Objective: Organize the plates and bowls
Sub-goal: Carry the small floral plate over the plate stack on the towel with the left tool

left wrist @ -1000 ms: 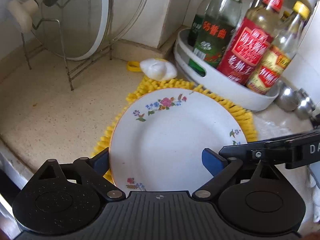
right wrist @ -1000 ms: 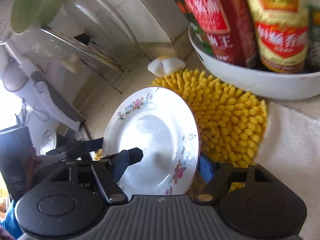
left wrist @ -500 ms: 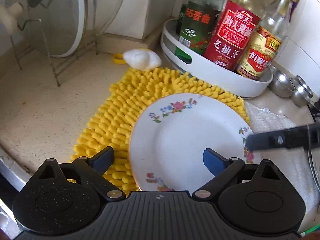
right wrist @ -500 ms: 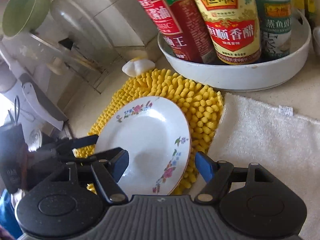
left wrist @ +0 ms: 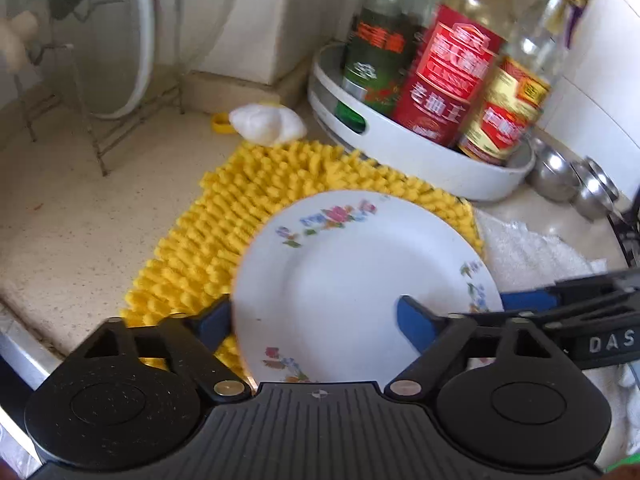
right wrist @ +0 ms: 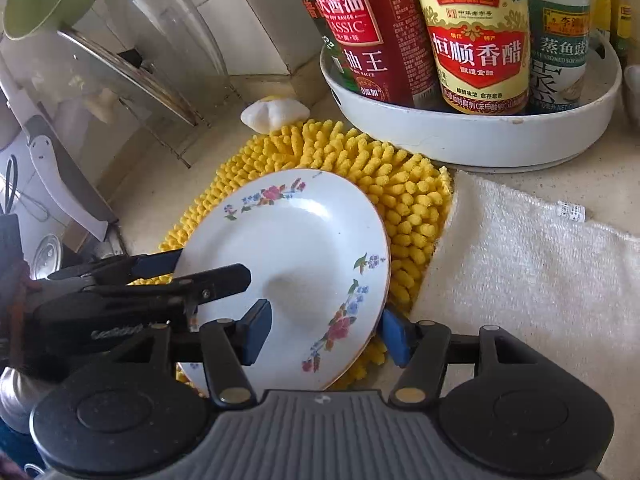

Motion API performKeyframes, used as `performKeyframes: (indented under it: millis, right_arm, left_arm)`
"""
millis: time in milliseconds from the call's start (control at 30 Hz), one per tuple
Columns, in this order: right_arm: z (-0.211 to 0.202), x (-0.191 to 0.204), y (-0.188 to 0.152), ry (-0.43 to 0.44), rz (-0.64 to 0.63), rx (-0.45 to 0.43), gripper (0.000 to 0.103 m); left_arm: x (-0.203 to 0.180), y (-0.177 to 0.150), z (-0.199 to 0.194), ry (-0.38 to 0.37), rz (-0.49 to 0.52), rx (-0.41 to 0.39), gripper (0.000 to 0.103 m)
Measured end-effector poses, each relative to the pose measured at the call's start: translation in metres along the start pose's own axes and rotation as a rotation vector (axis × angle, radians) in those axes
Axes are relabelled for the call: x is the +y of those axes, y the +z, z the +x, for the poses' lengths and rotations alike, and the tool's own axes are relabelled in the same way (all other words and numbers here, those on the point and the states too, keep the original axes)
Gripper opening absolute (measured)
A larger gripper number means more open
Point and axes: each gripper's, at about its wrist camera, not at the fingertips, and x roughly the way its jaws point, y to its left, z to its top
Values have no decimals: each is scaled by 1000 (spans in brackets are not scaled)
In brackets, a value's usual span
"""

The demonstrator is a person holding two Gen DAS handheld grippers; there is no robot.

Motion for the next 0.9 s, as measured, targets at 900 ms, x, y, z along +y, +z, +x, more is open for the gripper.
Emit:
performKeyframes:
  millis: [900]
  right_arm:
    - [-26, -13, -35, -79, 6, -32, 74]
  left_arm:
    - [-43, -19, -2, 9, 164, -2, 84]
